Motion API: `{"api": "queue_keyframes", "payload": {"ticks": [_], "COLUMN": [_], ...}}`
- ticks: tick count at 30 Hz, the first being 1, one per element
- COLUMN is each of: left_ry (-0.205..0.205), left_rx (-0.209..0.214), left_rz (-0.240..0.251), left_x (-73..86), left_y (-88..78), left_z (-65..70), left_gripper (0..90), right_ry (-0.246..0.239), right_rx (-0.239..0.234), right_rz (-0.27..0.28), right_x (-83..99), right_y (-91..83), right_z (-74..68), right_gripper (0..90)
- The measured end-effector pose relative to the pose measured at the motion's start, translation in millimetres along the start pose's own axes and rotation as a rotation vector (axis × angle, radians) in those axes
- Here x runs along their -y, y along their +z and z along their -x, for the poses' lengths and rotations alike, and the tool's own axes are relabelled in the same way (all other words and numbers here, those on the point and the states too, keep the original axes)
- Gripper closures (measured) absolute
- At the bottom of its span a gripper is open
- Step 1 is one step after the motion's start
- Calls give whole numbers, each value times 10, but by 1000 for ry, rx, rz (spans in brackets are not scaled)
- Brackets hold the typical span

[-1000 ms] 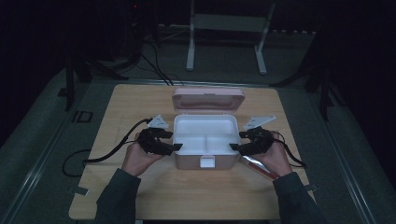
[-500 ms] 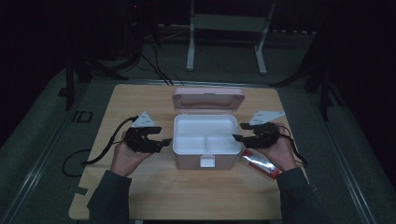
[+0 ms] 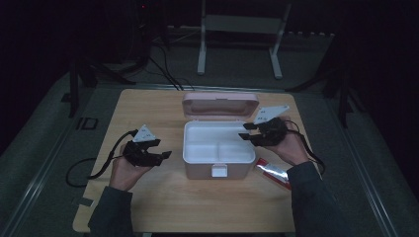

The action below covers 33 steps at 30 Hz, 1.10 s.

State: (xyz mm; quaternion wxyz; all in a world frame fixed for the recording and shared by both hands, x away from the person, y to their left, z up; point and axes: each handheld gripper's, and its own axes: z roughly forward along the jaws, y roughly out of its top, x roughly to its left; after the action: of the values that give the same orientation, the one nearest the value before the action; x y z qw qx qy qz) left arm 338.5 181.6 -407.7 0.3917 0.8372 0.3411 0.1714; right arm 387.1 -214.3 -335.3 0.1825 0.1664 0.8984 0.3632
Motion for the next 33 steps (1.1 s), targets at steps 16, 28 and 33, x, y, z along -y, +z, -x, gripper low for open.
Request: {"api": "queue_keyframes", "payload": {"ticks": [16, 28, 33], "left_ry": [-22, -16, -12], "left_rx": [-1, 15, 22], "left_rz": [-18, -14, -12], "left_x": [303, 334, 330], "left_y": [196, 223, 222], "left_z": [-15, 17, 7], "left_gripper": [356, 354, 354], "right_ry": [-179, -316, -359], "right_rx": [-62, -123, -177], "right_rz": [-149, -274, -361], "right_x": [-327, -576, -666], "right_y": [170, 330, 460], "right_z": [-8, -25, -65], "right_gripper": [580, 641, 684]}}
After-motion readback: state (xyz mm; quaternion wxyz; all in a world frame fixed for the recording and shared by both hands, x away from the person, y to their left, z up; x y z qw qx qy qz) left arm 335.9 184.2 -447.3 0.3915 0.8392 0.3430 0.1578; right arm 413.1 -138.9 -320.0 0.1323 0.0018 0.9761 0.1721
